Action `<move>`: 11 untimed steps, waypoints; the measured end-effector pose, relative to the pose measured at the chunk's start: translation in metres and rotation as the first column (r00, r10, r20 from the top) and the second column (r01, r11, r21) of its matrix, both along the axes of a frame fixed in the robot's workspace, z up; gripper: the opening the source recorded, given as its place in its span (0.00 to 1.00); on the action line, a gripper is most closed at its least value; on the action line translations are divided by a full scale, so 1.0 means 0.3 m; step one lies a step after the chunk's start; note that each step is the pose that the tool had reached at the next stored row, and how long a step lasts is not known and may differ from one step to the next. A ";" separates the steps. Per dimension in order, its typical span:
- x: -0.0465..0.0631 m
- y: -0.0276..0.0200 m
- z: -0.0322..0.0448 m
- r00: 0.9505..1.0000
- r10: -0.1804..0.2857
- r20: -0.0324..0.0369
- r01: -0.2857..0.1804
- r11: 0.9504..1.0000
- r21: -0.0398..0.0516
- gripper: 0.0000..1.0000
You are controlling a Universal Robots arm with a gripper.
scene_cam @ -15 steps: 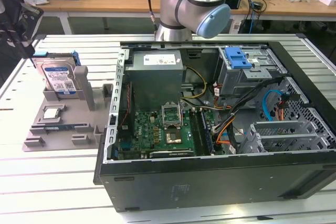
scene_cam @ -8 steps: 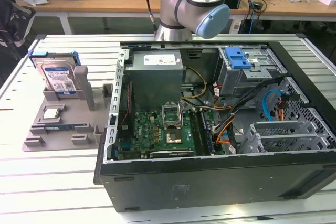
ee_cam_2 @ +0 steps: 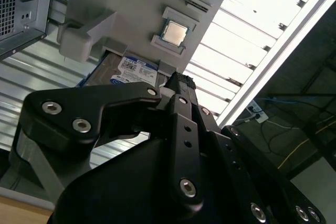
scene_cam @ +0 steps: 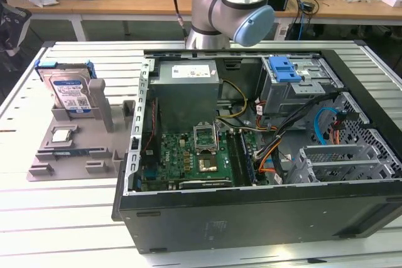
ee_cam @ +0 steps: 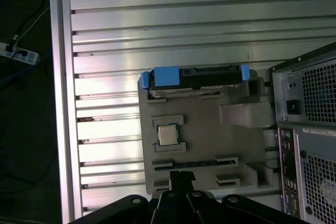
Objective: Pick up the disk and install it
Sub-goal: 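Reach for the disk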
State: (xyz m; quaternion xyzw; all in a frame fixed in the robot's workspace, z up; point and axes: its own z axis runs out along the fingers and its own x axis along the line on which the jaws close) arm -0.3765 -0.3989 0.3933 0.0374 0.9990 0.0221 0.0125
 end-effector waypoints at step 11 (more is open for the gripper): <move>-0.050 0.014 0.000 1.000 0.000 0.000 0.000 1.000 0.000 0.11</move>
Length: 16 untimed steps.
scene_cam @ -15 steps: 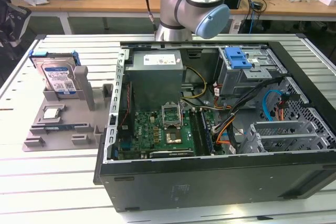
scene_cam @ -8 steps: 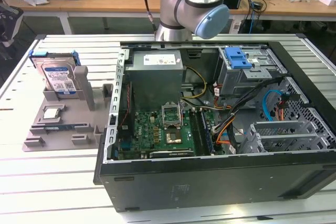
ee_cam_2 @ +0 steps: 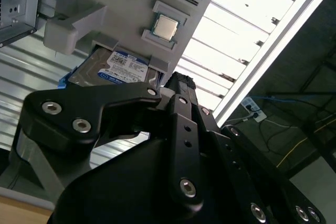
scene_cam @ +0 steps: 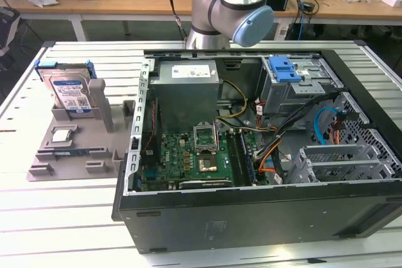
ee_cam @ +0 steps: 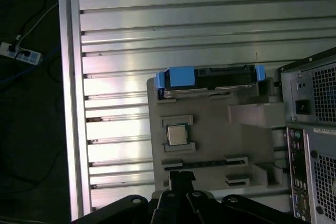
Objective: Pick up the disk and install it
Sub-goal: 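Reach for the disk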
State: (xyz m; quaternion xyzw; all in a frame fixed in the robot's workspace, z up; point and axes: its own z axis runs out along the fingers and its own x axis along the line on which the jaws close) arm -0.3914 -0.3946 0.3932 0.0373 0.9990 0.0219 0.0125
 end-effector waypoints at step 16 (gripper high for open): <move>0.006 0.101 -0.002 1.000 0.000 0.000 0.000 1.000 -0.009 0.11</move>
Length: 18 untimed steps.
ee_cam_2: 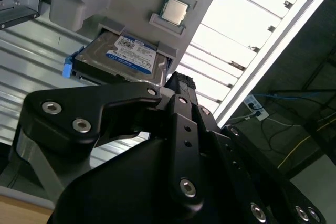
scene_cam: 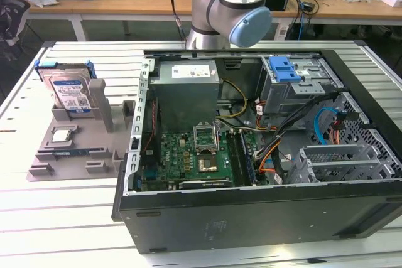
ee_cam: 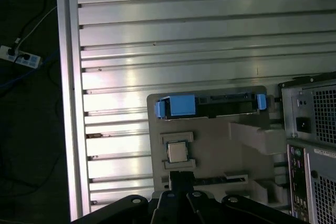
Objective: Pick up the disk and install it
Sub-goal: 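Reach for the disk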
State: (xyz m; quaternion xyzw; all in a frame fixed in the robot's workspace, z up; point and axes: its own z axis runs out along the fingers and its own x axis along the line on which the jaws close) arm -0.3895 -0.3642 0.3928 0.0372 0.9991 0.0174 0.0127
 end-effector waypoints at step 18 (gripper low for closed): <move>0.011 0.055 -0.001 1.000 0.001 0.000 -0.001 1.000 -0.004 0.11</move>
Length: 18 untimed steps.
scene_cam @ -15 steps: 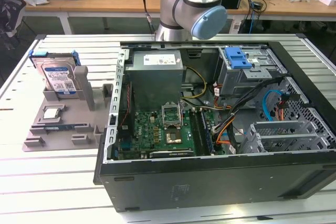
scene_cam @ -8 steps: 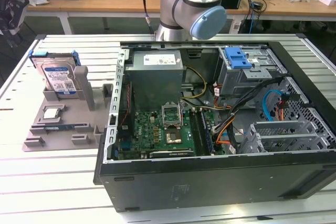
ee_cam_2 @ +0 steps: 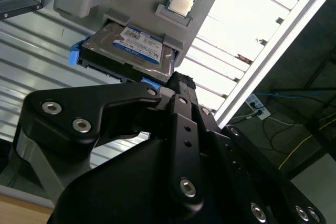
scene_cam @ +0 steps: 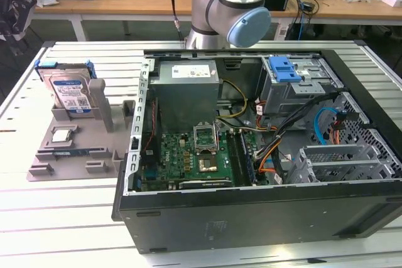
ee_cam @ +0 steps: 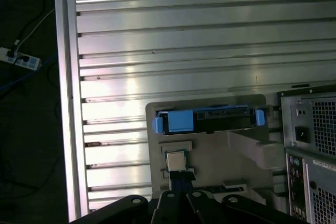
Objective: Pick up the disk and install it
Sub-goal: 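Reach for the disk, then pick up the disk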
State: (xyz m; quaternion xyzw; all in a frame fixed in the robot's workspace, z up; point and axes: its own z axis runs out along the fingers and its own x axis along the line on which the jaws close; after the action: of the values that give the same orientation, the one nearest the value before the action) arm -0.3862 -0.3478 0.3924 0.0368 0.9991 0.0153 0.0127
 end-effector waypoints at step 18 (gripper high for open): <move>0.001 0.001 0.000 0.983 0.186 0.000 -0.186 0.983 0.000 0.11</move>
State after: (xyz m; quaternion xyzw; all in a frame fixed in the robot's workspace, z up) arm -0.3861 -0.3475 0.3924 -0.0566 0.9982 0.0165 0.0113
